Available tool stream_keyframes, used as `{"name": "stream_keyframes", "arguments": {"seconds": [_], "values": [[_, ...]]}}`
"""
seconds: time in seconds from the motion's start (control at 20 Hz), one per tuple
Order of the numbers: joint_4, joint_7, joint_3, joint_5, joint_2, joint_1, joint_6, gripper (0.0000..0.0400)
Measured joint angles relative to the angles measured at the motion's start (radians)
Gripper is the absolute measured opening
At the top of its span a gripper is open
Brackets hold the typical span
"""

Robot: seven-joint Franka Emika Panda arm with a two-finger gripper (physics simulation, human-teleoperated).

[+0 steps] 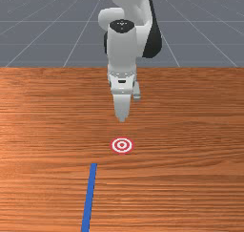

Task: Pull the pivot to the target area

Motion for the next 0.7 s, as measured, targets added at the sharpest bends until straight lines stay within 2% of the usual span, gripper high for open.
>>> {"name": "stream_keyframes", "arguments": {"seconds": [0.05, 0.1, 0.15, 0.2, 0.35, 0.65, 0.7], "values": [[0.0, 0.0, 0.0, 0.0, 0.0, 0.0, 0.0, 0.0243], [0.0, 0.0, 0.0, 0.0, 0.0, 0.0, 0.0, 0.0148], [0.0, 0.0, 0.0, 0.0, 0.0, 0.0, 0.0, 0.009], [0.0, 0.0, 0.0, 0.0, 0.0, 0.0, 0.0, 0.0054], [0.008, 0.0, 0.0, 0.0, -0.019, 0.0, -0.039, 0.0012], [0.031, 0.025, -0.003, 0.001, -0.076, 0.003, -0.106, 0.0001], [0.028, 0.159, -0.021, 0.009, -0.07, 0.02, -0.091, 0.0]]}}
